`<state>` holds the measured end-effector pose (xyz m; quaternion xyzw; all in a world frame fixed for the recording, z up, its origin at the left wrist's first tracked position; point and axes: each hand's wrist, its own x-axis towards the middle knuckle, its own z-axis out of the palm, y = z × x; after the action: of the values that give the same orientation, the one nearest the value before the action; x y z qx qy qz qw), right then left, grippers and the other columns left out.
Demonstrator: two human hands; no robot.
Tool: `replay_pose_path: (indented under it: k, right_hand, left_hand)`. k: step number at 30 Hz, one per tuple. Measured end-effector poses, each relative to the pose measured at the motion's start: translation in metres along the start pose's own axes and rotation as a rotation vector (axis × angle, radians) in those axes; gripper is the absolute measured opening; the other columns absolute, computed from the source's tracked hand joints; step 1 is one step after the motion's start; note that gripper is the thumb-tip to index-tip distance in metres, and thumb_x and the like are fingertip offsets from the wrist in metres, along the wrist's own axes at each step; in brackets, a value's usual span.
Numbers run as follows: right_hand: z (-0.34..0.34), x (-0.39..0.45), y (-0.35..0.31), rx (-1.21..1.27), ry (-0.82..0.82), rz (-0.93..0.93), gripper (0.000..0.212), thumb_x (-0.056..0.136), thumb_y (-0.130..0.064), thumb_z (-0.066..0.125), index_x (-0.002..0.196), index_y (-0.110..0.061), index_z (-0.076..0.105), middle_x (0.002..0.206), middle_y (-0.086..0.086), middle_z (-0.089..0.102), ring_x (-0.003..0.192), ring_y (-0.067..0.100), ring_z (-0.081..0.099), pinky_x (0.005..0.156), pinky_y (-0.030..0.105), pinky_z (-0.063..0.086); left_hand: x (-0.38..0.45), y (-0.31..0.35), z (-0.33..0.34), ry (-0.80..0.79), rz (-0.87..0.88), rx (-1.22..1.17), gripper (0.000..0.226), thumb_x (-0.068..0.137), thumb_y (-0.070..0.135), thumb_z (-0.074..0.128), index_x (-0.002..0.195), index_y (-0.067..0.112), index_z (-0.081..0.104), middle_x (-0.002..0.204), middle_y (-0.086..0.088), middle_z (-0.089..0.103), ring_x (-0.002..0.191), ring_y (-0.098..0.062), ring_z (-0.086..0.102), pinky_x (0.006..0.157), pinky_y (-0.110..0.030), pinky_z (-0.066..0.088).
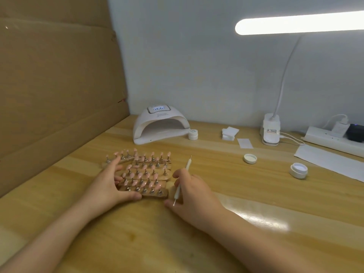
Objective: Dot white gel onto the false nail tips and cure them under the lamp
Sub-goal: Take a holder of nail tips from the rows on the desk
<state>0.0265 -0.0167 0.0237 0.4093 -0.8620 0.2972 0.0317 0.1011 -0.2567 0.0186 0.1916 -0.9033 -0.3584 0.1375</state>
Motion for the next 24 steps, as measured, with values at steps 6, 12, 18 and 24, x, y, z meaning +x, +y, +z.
replay_pose_path:
  k: [6, 12, 18, 24]
  right_hand:
    - [-0.01, -0.004, 0.018, 0.02, -0.008, 0.024, 0.05, 0.086, -0.026, 0.062, 0.127, -0.019, 0.035, 0.114, 0.004, 0.059, 0.108, 0.021, 0.049, 0.087, 0.04, 0.048]
    - [-0.007, 0.009, 0.021, 0.206, -0.022, 0.147, 0.042, 0.087, -0.024, 0.059, 0.125, -0.023, 0.042, 0.115, 0.003, 0.056, 0.104, 0.019, 0.053, 0.085, 0.031, 0.047]
    - [0.0, 0.011, 0.022, 0.128, -0.007, 0.08, 0.041, 0.088, -0.023, 0.058, 0.127, -0.018, 0.046, 0.112, 0.005, 0.057, 0.107, 0.022, 0.051, 0.087, 0.036, 0.047]
    - [-0.031, -0.017, 0.056, -0.109, 0.103, -0.015, 0.039, 0.088, -0.041, 0.06, 0.119, -0.019, 0.05, 0.101, 0.001, 0.064, 0.101, 0.019, 0.052, 0.084, 0.033, 0.046]
  left_hand:
    - [0.023, 0.011, 0.024, 0.097, -0.066, -0.096, 0.133, 0.036, 0.036, 0.097, 0.149, 0.02, 0.028, 0.145, -0.007, 0.042, 0.115, -0.021, 0.055, 0.101, -0.045, 0.046]
    - [0.008, 0.013, 0.034, 0.288, -0.159, 0.203, 0.117, 0.057, 0.044, 0.09, 0.147, 0.009, 0.025, 0.125, -0.01, 0.056, 0.118, -0.03, 0.051, 0.099, -0.043, 0.043]
    - [-0.005, 0.032, 0.037, 0.234, -0.137, 0.238, 0.066, 0.073, 0.031, 0.082, 0.124, 0.012, 0.044, 0.102, -0.004, 0.064, 0.097, -0.024, 0.06, 0.086, -0.037, 0.048]
    - [-0.016, 0.065, 0.064, 0.214, 0.029, 0.216, 0.042, 0.078, 0.024, 0.077, 0.101, 0.023, 0.042, 0.085, 0.011, 0.058, 0.075, -0.008, 0.057, 0.069, -0.031, 0.048]
